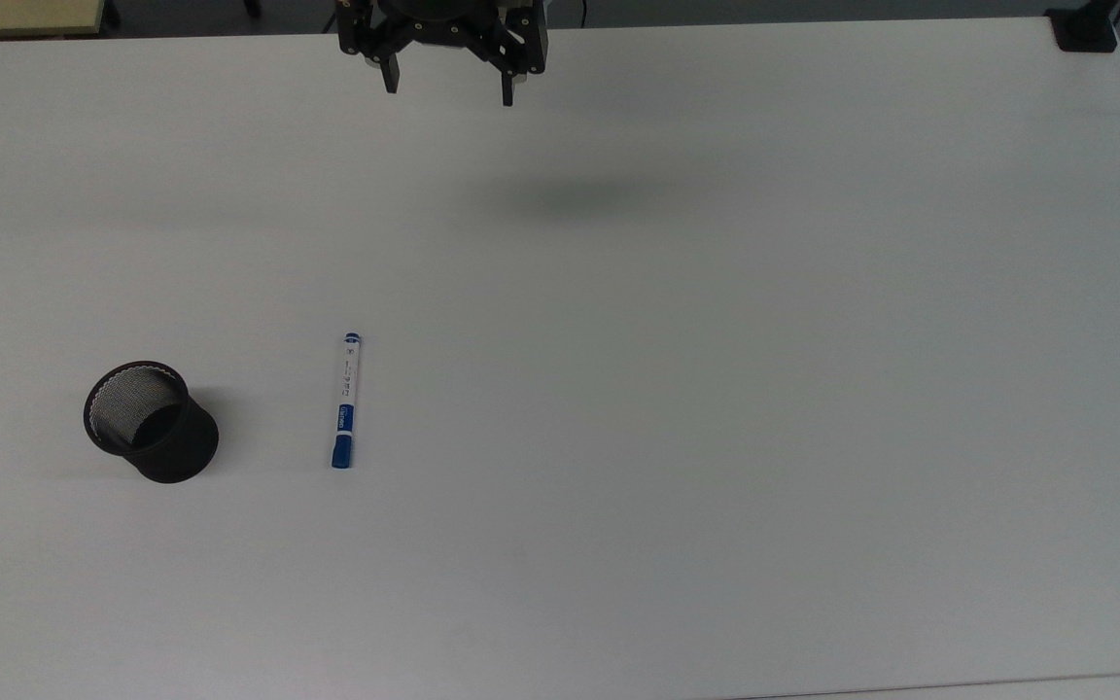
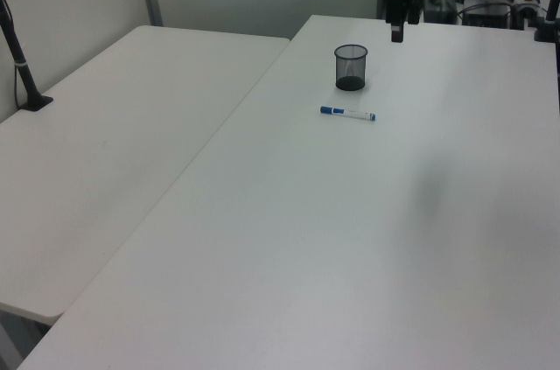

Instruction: Insert the marker

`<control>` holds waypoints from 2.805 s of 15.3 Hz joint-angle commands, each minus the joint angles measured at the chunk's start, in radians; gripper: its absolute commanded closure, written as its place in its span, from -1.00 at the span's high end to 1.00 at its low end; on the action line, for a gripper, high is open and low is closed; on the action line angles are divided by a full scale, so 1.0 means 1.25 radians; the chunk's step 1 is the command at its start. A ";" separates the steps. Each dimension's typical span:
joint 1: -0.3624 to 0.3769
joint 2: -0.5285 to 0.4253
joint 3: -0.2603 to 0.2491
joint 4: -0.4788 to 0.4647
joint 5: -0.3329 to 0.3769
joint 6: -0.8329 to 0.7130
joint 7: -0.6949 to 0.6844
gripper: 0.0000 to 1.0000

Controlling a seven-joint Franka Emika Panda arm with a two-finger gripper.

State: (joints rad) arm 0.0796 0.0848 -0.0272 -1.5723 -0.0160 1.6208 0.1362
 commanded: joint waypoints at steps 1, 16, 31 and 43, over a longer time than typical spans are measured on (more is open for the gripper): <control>0.003 -0.011 -0.005 -0.006 0.008 0.002 -0.052 1.00; -0.041 0.014 -0.005 -0.011 0.000 0.107 -0.055 1.00; -0.148 0.298 -0.006 -0.005 -0.050 0.550 -0.092 1.00; -0.139 0.424 -0.005 -0.004 -0.087 0.729 -0.054 0.18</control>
State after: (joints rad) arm -0.1017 0.5874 -0.0312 -1.5808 -0.0859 2.4926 0.0427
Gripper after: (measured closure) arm 0.326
